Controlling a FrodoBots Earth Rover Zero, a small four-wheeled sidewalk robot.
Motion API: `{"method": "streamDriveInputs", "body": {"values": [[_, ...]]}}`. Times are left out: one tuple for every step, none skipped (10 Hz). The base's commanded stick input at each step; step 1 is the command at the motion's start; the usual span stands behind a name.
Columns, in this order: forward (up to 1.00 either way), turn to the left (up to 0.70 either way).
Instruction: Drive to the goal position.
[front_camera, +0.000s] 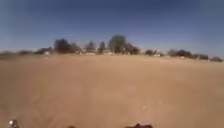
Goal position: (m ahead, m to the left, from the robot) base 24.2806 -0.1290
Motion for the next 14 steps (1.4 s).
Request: {"method": "streamDriveInputs", "body": {"values": [[1.0, 0.0], [1.0, 0.0], [1.0, 0.0], [1.0, 0.0], [1.0, 0.0], [1.0, 0.0], [1.0, 0.0], [1.0, 0.0], [1.0, 0.0], [1.0, 0.0], [1.0, 0.0], [1.0, 0.0], [1.0, 0.0], [1.0, 0.0]]}}
